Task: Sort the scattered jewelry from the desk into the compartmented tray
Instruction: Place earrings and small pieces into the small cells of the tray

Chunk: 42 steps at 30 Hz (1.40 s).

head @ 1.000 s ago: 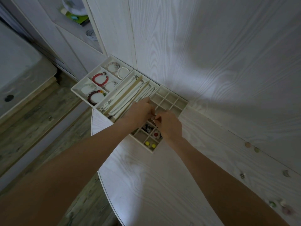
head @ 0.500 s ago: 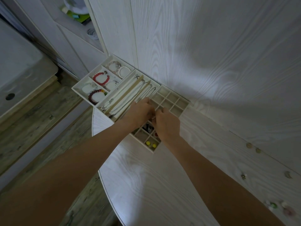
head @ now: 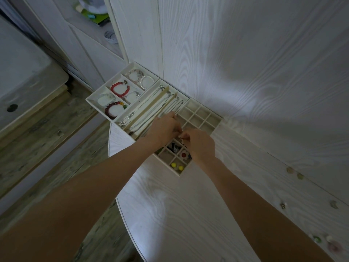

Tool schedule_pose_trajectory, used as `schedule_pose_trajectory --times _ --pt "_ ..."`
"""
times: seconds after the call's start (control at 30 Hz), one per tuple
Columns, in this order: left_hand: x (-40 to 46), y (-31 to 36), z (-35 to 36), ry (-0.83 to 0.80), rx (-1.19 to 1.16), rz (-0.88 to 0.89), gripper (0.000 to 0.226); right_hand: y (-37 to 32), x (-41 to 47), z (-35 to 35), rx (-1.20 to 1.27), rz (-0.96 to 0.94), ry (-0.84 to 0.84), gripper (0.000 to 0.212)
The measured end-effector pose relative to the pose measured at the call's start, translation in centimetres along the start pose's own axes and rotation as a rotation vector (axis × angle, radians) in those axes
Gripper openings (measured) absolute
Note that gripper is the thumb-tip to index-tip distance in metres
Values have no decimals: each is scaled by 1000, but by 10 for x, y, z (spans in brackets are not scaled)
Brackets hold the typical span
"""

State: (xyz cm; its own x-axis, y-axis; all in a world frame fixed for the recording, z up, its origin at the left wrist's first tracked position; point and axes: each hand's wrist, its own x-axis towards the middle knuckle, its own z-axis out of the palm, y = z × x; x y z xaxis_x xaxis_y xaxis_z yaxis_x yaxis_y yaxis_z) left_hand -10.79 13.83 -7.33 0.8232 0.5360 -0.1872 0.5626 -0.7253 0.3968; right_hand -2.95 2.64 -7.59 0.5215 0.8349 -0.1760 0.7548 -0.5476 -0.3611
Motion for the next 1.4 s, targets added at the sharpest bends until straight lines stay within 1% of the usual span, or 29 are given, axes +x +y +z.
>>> schedule_pose_trajectory --times 0.13,0.27,0.43,0.57,0.63,0.77,0.87,0.93,1.0,1.07,1.17,1.27,1.4 --pt "4 4 -3 -7 19 -38 15 0 4 4 38 34 -23 20" --pt "5 3 -4 -16 9 -44 16 -2 4 6 93 99 -11 21" --pt "2 0 -3 -28 -30 -47 16 -9 8 9 51 184 1 22" --pt "-6 -7 0 -38 -87 -19 22 -8 8 7 77 195 -13 22" --pt "-10 -8 1 -47 -86 -23 27 -6 7 5 83 174 -17 24" --pt "-10 -2 2 -53 -2 -74 34 -4 10 3 57 141 -66 24" --pt "-9 2 4 -27 7 -96 31 -2 10 0 11 115 -72 25" --pt "-8 3 4 -28 1 -111 27 -1 7 -1 -97 60 -39 24" --pt "-7 2 4 -30 -29 -126 23 -2 2 -3 -198 -34 -29 22" --pt "-5 1 3 -29 -73 -133 19 -2 -2 -4 -255 -119 -54 21" --pt "-3 -1 3 -54 -133 -154 17 1 -5 -9 -320 -199 -79 23" --pt "-2 -1 3 -69 -175 -173 16 4 -5 -12 -344 -233 -82 26" --pt "-3 -1 4 -74 -214 -151 19 6 -3 -11 -279 -203 -80 27"
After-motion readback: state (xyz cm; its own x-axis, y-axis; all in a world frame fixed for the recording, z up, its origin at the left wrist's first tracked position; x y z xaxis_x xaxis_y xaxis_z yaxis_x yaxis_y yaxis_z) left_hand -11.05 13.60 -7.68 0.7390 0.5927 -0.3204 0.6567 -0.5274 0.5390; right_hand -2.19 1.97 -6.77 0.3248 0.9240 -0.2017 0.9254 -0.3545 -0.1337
